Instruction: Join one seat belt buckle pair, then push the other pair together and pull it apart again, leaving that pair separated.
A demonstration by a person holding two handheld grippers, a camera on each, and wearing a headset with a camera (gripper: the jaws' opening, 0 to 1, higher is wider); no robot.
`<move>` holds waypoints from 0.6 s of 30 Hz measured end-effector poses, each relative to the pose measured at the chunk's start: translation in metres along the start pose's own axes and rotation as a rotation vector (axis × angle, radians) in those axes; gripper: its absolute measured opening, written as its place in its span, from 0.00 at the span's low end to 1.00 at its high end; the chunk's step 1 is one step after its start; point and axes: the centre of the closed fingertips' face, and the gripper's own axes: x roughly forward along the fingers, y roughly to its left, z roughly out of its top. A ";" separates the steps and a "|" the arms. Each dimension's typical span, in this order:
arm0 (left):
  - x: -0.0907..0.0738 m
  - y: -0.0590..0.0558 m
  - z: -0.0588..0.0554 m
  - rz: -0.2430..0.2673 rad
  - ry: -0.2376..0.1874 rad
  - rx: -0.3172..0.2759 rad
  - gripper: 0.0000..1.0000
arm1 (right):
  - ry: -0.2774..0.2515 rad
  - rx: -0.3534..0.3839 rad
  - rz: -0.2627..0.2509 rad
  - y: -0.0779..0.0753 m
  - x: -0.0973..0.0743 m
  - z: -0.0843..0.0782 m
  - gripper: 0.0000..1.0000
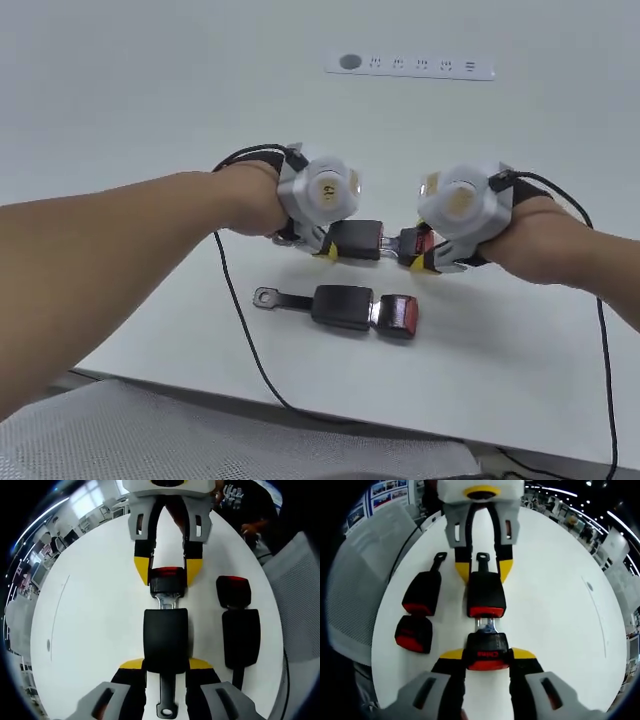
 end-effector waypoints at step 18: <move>0.000 -0.001 0.003 0.005 0.006 0.011 0.30 | 0.033 0.030 -0.030 0.003 -0.022 -0.043 0.33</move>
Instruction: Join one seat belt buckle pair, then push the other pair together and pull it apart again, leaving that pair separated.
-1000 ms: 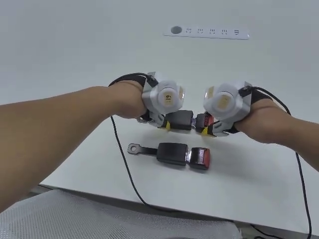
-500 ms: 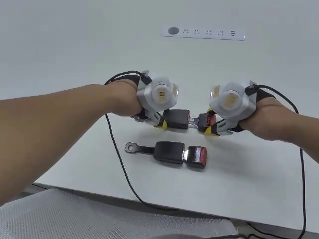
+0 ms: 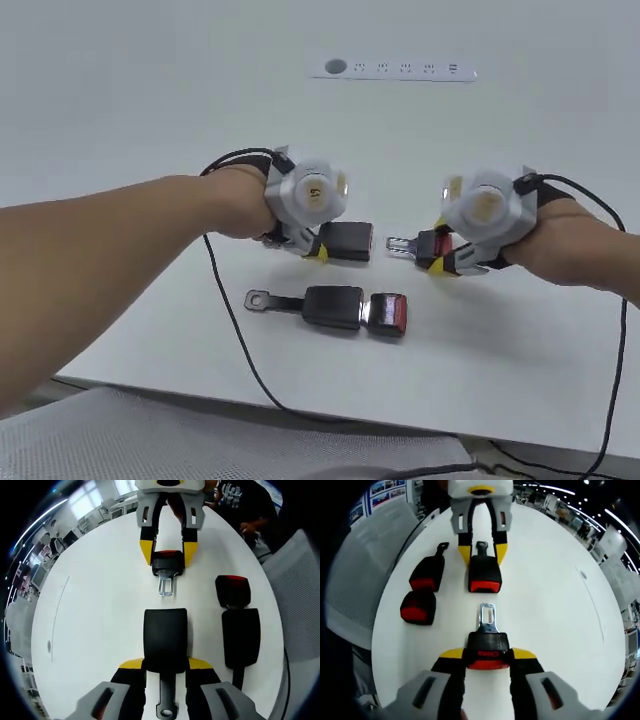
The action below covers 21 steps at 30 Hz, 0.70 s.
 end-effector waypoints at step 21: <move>0.003 0.003 -0.002 0.005 0.008 -0.004 0.31 | 0.041 0.006 -0.012 0.000 -0.024 -0.048 0.35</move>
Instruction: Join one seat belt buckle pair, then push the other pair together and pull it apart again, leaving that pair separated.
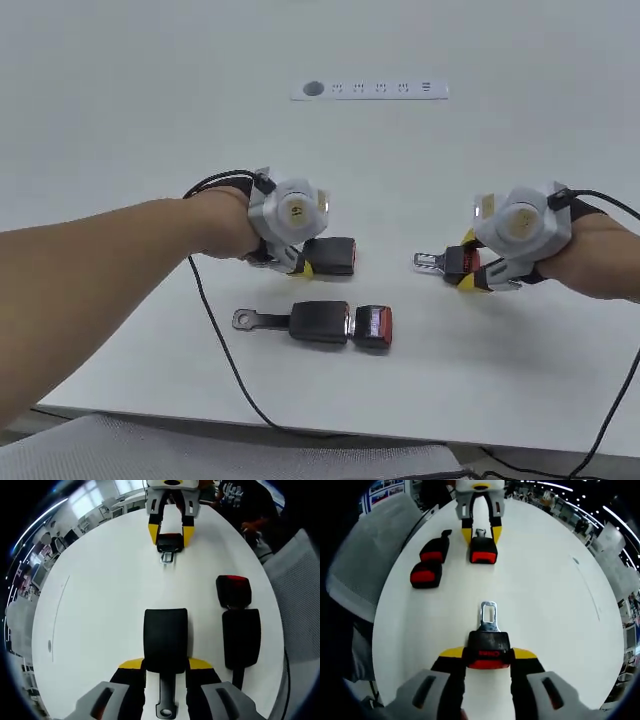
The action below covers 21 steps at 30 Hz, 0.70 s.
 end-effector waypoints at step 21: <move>-0.020 0.005 0.001 0.140 0.005 0.020 0.38 | -0.017 0.075 -0.074 0.004 -0.017 0.002 0.48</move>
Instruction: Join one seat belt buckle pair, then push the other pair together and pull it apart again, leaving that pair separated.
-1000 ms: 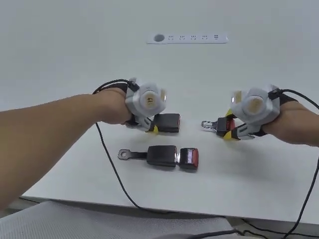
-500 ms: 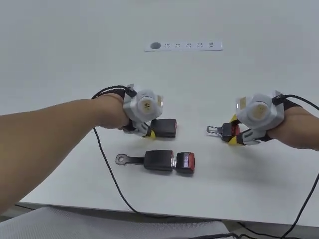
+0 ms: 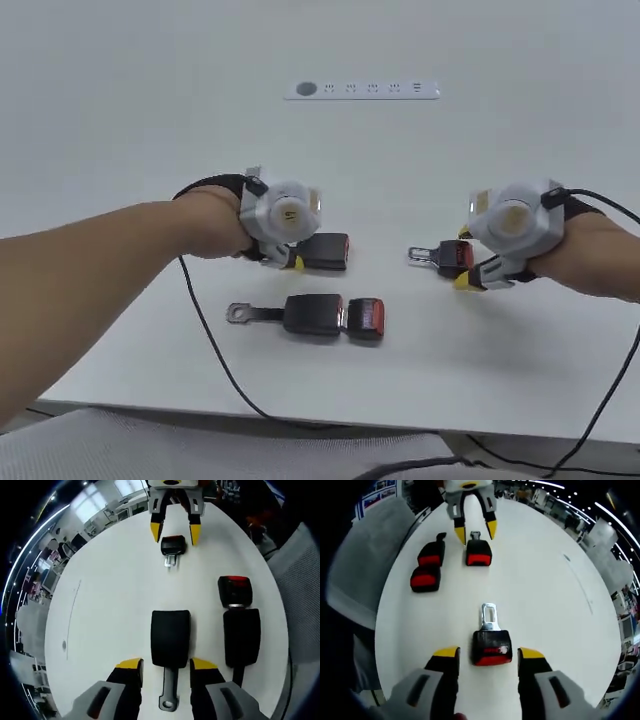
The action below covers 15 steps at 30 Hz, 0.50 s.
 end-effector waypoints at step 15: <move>-0.062 -0.035 -0.019 0.079 -0.142 -0.214 0.58 | -0.162 0.144 -0.048 0.030 -0.037 0.020 0.64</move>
